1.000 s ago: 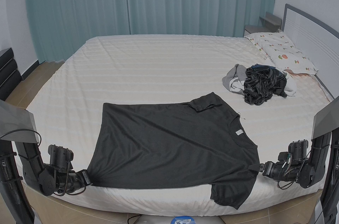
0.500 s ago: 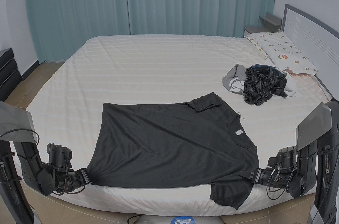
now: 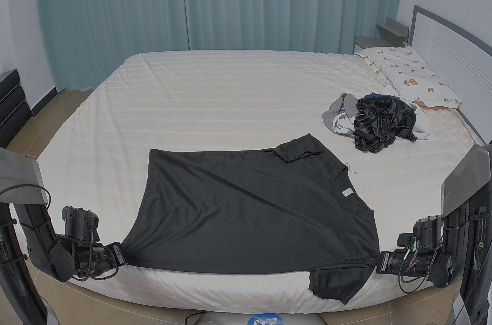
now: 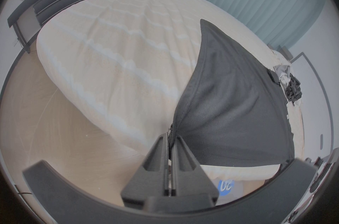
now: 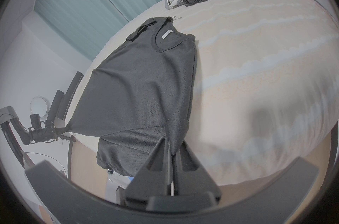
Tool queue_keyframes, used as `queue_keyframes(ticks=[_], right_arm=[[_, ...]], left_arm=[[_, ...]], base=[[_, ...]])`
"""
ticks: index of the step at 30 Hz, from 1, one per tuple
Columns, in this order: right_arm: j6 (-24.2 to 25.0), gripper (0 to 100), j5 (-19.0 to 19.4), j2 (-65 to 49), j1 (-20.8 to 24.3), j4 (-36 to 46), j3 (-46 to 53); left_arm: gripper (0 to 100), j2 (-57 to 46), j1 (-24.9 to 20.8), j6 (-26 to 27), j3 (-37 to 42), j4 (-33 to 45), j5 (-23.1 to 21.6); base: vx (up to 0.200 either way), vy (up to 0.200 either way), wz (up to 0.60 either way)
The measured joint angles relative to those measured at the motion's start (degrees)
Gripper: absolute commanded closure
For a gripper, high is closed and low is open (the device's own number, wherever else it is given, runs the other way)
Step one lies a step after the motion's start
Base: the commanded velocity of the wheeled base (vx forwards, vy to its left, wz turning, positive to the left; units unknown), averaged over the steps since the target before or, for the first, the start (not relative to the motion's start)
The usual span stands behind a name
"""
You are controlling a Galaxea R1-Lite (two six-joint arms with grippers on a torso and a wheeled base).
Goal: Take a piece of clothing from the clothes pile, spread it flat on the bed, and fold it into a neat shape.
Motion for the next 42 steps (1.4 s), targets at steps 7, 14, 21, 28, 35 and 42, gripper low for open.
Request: queue_keyframes(ticks=[7,14,21,28,35,42], right_arm=[[-0.8,100,0.3,-2.6,0.7,7.5,0.1],[-4.4,100,1.6,-6.3,1.8,14.2,0.1],[-5.1,100,1.4,-5.7,3.3,14.5,0.1],[-5.1,0,1.4,-4.2,3.1,8.5,0.2],[-3.1,0,1.6,-5.6,1.0,0.1,-0.5],[0.0,0,1.0,-10.1,0.3,0.2,-7.1]], left_arm=[[100,-3.0,1.8,4.1,0.1,6.7,0.1],[100,-6.5,3.1,6.4,-0.6,12.0,0.2],[100,-6.9,3.3,6.5,-0.8,12.2,0.2],[0,-6.7,3.2,6.4,-0.8,12.3,-0.2],[0,-8.0,4.4,5.9,-1.7,12.5,-4.1],[0,-11.4,7.0,3.1,-3.7,12.7,-13.1]], base=[[0.0,0.0,0.0],[0.0,0.0,0.0],[0.0,0.0,0.0],[0.0,0.0,0.0],[0.0,0.0,0.0],[0.0,0.0,0.0]])
